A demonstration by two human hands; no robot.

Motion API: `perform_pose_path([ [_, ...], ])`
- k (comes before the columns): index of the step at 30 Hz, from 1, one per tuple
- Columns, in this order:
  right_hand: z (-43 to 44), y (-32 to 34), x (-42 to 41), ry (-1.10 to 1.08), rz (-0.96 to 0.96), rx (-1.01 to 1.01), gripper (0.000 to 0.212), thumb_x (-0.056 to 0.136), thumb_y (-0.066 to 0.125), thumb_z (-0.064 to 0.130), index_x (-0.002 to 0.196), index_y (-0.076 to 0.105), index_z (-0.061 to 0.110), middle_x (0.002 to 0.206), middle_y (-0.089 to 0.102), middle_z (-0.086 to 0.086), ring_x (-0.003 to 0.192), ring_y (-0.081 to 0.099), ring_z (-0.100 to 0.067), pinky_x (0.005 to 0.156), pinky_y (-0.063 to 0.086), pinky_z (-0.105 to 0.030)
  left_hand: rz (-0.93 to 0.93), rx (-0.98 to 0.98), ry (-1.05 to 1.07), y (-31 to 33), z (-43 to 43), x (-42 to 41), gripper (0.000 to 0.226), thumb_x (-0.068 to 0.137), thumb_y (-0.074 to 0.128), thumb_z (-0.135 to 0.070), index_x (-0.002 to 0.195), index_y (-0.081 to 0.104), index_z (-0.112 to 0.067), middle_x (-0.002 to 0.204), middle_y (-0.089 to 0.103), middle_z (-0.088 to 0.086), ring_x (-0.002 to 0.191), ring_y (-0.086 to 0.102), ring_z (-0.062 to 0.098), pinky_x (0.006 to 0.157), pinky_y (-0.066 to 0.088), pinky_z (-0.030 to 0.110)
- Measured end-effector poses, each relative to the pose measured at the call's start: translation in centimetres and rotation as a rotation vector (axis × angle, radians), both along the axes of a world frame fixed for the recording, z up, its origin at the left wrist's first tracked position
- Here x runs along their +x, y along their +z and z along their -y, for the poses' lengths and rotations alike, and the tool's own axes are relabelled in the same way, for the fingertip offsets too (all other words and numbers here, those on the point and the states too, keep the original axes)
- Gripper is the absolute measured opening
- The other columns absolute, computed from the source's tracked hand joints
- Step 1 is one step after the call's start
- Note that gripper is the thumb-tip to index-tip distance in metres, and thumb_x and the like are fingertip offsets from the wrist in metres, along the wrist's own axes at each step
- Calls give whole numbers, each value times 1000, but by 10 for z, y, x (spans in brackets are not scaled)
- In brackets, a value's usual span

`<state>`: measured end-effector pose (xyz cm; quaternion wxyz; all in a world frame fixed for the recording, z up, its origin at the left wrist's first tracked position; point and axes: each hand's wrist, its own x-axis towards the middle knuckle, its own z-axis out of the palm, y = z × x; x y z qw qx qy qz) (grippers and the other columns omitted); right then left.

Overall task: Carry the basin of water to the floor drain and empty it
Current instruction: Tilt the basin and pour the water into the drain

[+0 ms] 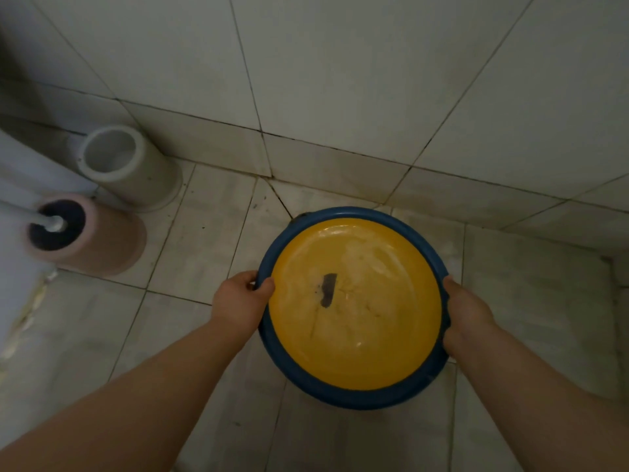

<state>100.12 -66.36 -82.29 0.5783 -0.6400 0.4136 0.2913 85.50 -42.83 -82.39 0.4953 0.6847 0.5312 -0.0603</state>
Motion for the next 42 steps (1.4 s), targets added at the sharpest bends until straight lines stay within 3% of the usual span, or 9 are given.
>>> perform_pose_path([
  [4,-1,2,-2,66,-24,-33,33,90,56,32,114,61,10,85,62,-9,79,59,-26,64,51,-34,41,-26,85,-4,0,-2,38,86,58,-29,120,62,-11,104,69,12,89,64,26,83,54,36],
  [7,-3,0,-1,112,-22,-91,37,89,57,36,108,64,5,83,63,-11,89,60,-30,83,53,-45,42,-10,109,-7,1,-3,38,86,58,-29,119,62,-10,97,68,10,87,64,26,82,55,37],
  [10,-5,0,1,133,-3,-128,36,90,55,37,104,63,5,90,62,-10,90,58,-29,91,51,-46,30,14,108,-9,0,-2,40,86,58,-32,120,61,-11,100,70,10,90,65,28,84,55,39],
  [13,-6,1,1,123,-6,-147,30,90,55,39,95,60,10,91,62,-11,90,59,-30,89,51,-45,15,28,90,-8,1,-2,35,86,57,-31,114,65,-11,78,64,0,84,64,26,81,55,39],
  [16,-7,0,0,122,-6,-150,30,89,56,41,95,58,11,87,61,-10,90,59,-30,85,51,-42,10,20,97,-8,2,-5,32,85,59,-31,109,67,-12,72,63,-3,84,65,28,81,56,43],
  [23,-6,-4,-3,119,-17,-150,51,85,60,43,118,58,4,97,61,-13,98,60,-33,90,51,-45,-13,26,92,-10,1,-12,36,85,59,-31,114,65,-12,84,65,5,81,62,23,79,55,35],
  [30,-9,-1,-5,146,2,-162,45,85,61,41,112,60,4,98,62,-13,100,60,-33,89,51,-44,-42,54,53,-10,0,-16,32,87,56,-30,111,67,-11,75,63,0,70,58,18,68,51,29],
  [34,-13,1,-6,167,11,-169,43,86,60,41,109,61,4,84,61,-10,99,61,-34,89,51,-46,-40,50,53,-9,-3,-18,31,87,56,-29,110,67,-11,65,56,-10,61,53,8,54,45,21],
  [42,-18,4,-9,160,12,-156,42,87,60,38,110,61,4,85,61,-10,94,60,-32,86,52,-44,-54,52,56,-11,-6,-22,36,86,57,-31,115,65,-11,98,71,12,77,59,20,71,51,29],
])
